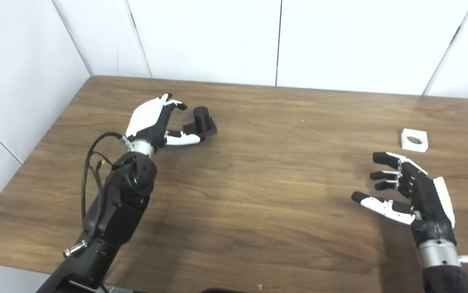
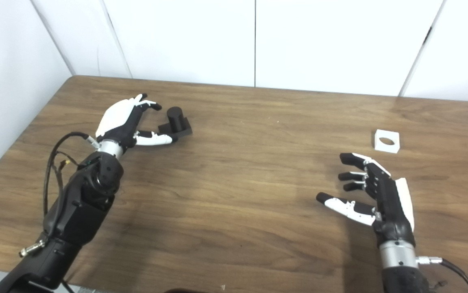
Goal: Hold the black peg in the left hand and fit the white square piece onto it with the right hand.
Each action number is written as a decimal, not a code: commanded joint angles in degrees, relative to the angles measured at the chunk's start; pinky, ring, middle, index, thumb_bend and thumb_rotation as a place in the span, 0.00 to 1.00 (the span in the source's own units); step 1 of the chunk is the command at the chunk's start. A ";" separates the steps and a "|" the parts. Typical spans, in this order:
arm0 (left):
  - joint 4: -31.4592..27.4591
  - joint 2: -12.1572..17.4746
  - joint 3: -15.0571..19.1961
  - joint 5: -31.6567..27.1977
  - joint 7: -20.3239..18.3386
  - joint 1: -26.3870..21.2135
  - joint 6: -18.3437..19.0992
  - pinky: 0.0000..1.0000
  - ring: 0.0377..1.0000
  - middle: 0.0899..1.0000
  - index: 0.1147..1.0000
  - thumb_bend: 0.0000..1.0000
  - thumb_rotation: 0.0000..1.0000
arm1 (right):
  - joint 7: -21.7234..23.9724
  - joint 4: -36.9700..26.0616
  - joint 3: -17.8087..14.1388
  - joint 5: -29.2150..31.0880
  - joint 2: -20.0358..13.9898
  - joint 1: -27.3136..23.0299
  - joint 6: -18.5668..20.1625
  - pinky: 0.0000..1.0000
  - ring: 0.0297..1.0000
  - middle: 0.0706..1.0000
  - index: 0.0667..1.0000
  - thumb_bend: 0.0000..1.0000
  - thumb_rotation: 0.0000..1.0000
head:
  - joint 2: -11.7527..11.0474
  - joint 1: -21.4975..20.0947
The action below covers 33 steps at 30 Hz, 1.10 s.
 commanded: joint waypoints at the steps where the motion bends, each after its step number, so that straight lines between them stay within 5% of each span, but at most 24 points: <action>1: -0.31 1.00 0.36 -0.16 1.52 -1.93 -1.79 1.00 1.00 1.00 0.73 0.89 0.42 | -0.83 -1.64 -0.26 0.25 0.48 -1.21 -3.00 0.56 0.61 0.73 0.68 0.70 0.00 | 0.23 0.02; 33: 10.26 -1.31 -1.05 -1.87 5.17 -5.55 -4.90 0.99 1.00 0.98 0.69 0.82 0.38 | -1.34 -1.31 -0.30 -0.66 0.60 -0.57 -5.79 0.52 0.58 0.71 0.67 0.68 0.00 | -0.11 -1.81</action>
